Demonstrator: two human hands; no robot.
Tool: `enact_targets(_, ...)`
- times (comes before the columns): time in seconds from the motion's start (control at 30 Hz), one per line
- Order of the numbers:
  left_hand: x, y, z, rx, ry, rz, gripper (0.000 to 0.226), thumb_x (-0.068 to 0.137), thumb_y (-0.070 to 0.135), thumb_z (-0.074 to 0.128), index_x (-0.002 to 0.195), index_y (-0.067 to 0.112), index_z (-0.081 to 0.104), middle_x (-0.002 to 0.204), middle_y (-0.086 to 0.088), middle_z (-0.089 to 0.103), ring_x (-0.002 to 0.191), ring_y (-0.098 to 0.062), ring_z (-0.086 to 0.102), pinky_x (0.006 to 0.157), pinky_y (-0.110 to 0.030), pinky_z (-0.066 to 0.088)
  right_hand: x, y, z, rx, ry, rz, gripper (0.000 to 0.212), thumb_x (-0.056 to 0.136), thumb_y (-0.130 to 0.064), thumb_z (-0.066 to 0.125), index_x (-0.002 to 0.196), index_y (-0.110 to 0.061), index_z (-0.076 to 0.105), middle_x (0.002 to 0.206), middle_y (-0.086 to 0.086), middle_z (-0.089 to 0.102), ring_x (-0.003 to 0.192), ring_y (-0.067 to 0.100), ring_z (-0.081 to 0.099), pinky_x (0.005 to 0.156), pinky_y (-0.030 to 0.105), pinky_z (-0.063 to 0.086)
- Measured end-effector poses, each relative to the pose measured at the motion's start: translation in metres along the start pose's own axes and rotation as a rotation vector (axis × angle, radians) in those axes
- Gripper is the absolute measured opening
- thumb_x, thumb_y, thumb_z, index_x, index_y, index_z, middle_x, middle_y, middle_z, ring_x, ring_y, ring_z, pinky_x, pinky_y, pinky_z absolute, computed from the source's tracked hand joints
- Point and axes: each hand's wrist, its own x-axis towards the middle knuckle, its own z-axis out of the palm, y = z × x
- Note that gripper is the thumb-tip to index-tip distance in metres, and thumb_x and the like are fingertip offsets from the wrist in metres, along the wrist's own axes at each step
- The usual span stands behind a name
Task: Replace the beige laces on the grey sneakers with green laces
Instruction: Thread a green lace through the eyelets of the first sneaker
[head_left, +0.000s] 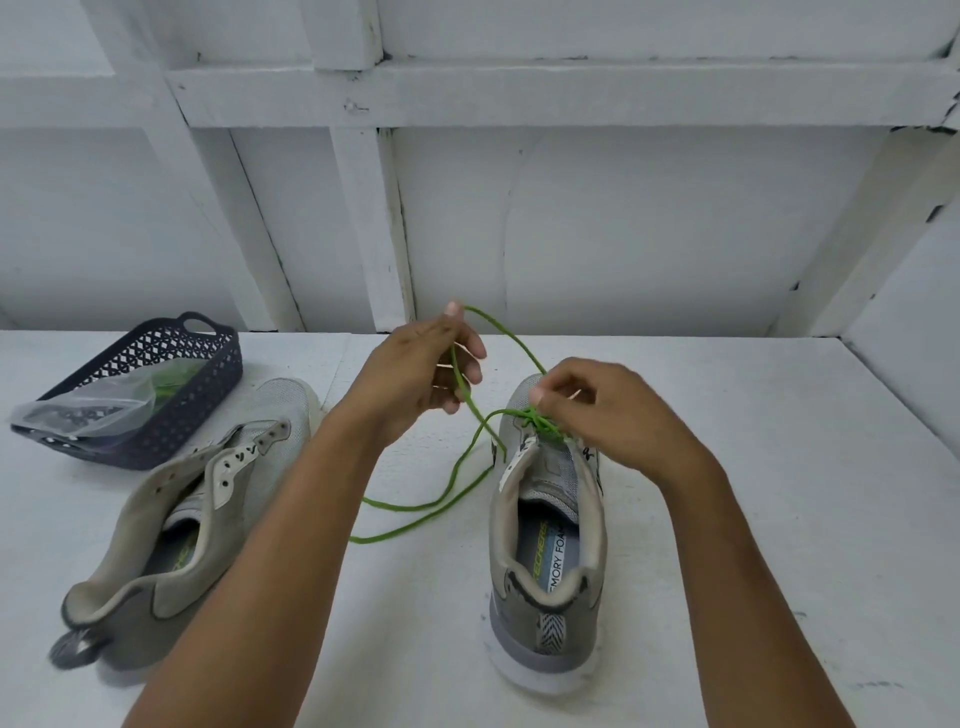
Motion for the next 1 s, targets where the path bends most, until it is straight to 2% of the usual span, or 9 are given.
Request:
enact_targets(0.2, 0.004, 0.004, 0.014, -0.247, 0.070, 0.033, 0.047, 0.103, 0.043, 0.042, 0.080, 0.006, 0.059, 0.077, -0.013, 0.066, 0.068, -0.021, 0.065, 0.059, -0.025, 0.056, -0.002, -0.009, 0.012, 0.040, -0.197, -0.036, 0.029, 0.095, -0.054, 0.049, 0.099, -0.033, 0.069, 0.097, -0.020, 0.069, 0.091, -0.004, 0.061, 0.086, 0.029, 0.051)
enact_targets(0.3, 0.006, 0.004, 0.010, -0.296, 0.088, 0.041, 0.046, 0.103, 0.042, 0.044, 0.077, 0.006, 0.059, 0.077, -0.013, 0.066, 0.069, -0.020, 0.066, 0.062, -0.025, 0.058, -0.004, -0.008, 0.010, 0.034, -0.229, -0.070, 0.025, 0.101, -0.041, 0.048, 0.093, -0.028, 0.069, 0.092, -0.022, 0.068, 0.091, -0.002, 0.060, 0.087, 0.031, 0.049)
enact_targets(0.37, 0.007, 0.004, 0.007, -0.262, 0.120, 0.019, 0.046, 0.103, 0.040, 0.047, 0.078, 0.004, 0.060, 0.079, -0.016, 0.067, 0.069, -0.023, 0.068, 0.064, -0.027, 0.059, -0.004, -0.006, 0.009, 0.041, -0.179, -0.080, 0.020, 0.101, -0.029, 0.051, 0.090, -0.026, 0.068, 0.087, -0.016, 0.070, 0.090, 0.015, 0.064, 0.087, 0.042, 0.052)
enact_targets(0.47, 0.012, -0.003, 0.002, 0.071, 0.347, 0.039, 0.027, 0.101, 0.032, 0.055, 0.094, 0.006, 0.060, 0.096, -0.014, 0.066, 0.078, -0.024, 0.070, 0.070, -0.029, 0.059, -0.002, -0.002, 0.008, 0.084, -0.077, -0.050, 0.014, 0.099, -0.023, 0.055, 0.091, -0.025, 0.067, 0.074, -0.011, 0.071, 0.082, 0.031, 0.066, 0.085, 0.051, 0.054)
enact_targets(0.57, 0.015, -0.009, -0.001, 0.502, 0.508, 0.131, 0.031, 0.094, 0.031, 0.064, 0.114, 0.020, 0.044, 0.117, 0.002, 0.054, 0.101, -0.017, 0.060, 0.082, -0.032, 0.051, 0.000, 0.001, 0.006, 0.077, -0.030, -0.045, 0.022, 0.101, -0.018, 0.051, 0.090, -0.023, 0.069, 0.070, -0.008, 0.069, 0.065, 0.010, 0.059, 0.077, 0.041, 0.053)
enact_targets(0.67, 0.015, -0.010, 0.000, 0.623, 0.415, 0.196, 0.035, 0.093, 0.028, 0.065, 0.120, 0.019, 0.045, 0.119, 0.006, 0.052, 0.107, -0.013, 0.054, 0.083, -0.031, 0.045, 0.000, 0.001, 0.004, 0.075, -0.028, -0.025, 0.026, 0.102, -0.018, 0.047, 0.091, -0.023, 0.070, 0.073, -0.010, 0.070, 0.061, 0.002, 0.056, 0.069, 0.024, 0.049)
enact_targets(0.8, 0.015, -0.016, -0.002, 0.742, 0.087, 0.150, 0.019, 0.092, 0.018, 0.066, 0.109, 0.024, 0.060, 0.107, 0.012, 0.064, 0.095, -0.008, 0.063, 0.077, -0.026, 0.051, 0.002, 0.006, 0.005, 0.015, 0.003, 0.027, 0.023, 0.100, -0.020, 0.051, 0.089, -0.028, 0.069, 0.076, -0.014, 0.069, 0.070, 0.015, 0.061, 0.071, 0.030, 0.052)
enact_targets(0.9, 0.015, -0.023, -0.006, 0.893, -0.126, 0.060, 0.022, 0.090, 0.007, 0.063, 0.101, 0.025, 0.069, 0.098, 0.018, 0.066, 0.086, -0.003, 0.063, 0.074, -0.023, 0.048, 0.002, 0.012, 0.004, -0.020, 0.013, 0.064, 0.018, 0.097, -0.021, 0.056, 0.087, -0.029, 0.068, 0.074, -0.012, 0.070, 0.070, 0.005, 0.063, 0.074, 0.029, 0.053)
enact_targets(1.0, 0.015, -0.025, -0.012, 1.006, -0.240, -0.036, 0.030, 0.085, -0.001, 0.060, 0.096, 0.025, 0.072, 0.095, 0.018, 0.067, 0.082, -0.004, 0.063, 0.069, -0.022, 0.049, 0.001, 0.014, 0.004, -0.059, -0.010, 0.079, 0.017, 0.095, -0.022, 0.059, 0.081, -0.029, 0.066, 0.074, -0.008, 0.071, 0.064, -0.003, 0.059, 0.066, 0.022, 0.047)
